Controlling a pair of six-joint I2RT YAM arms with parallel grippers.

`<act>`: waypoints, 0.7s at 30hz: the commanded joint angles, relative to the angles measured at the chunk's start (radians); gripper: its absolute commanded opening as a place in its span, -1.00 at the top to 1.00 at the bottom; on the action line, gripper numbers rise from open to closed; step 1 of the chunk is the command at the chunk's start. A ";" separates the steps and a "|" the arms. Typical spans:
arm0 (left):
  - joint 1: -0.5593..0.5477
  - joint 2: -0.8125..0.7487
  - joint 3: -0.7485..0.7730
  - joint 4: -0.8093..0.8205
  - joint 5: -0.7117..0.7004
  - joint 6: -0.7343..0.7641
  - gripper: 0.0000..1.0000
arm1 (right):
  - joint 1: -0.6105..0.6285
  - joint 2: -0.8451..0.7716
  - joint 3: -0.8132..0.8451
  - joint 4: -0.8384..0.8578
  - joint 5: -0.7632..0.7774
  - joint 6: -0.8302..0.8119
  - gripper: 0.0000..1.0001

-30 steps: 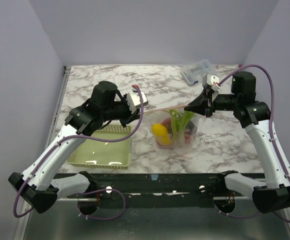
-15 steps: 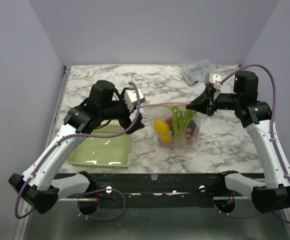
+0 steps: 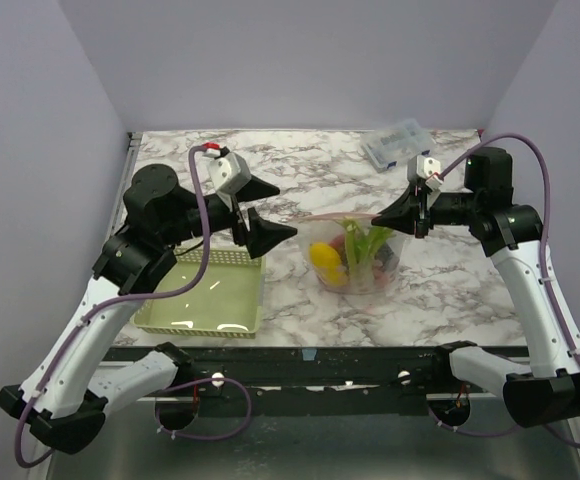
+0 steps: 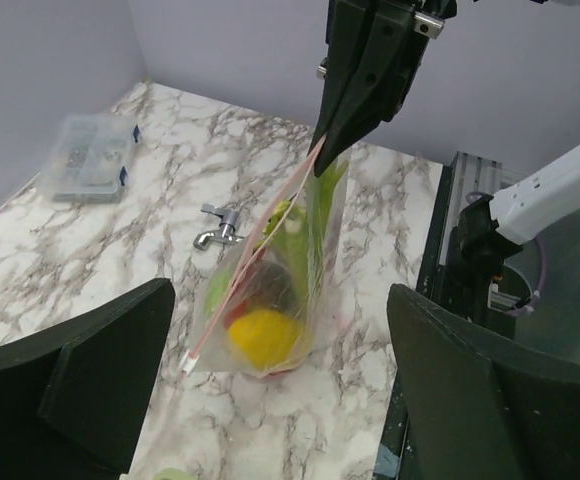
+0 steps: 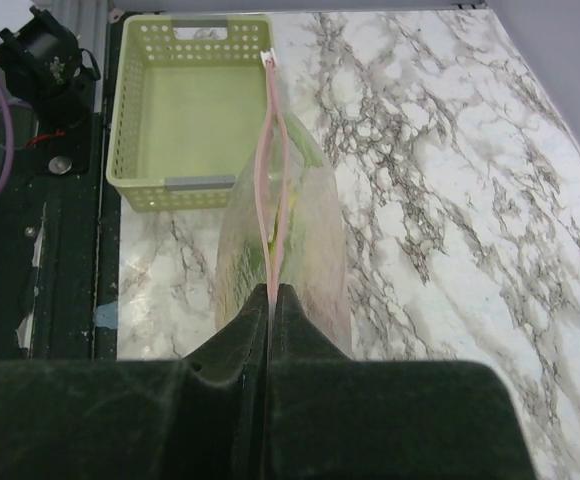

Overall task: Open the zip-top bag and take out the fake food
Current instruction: Unzip the zipper food storage bag at the center of the board.

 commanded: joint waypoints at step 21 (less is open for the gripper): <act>-0.229 0.554 0.531 -0.401 -0.135 0.386 -0.11 | -0.005 -0.045 -0.057 -0.036 -0.072 -0.071 1.00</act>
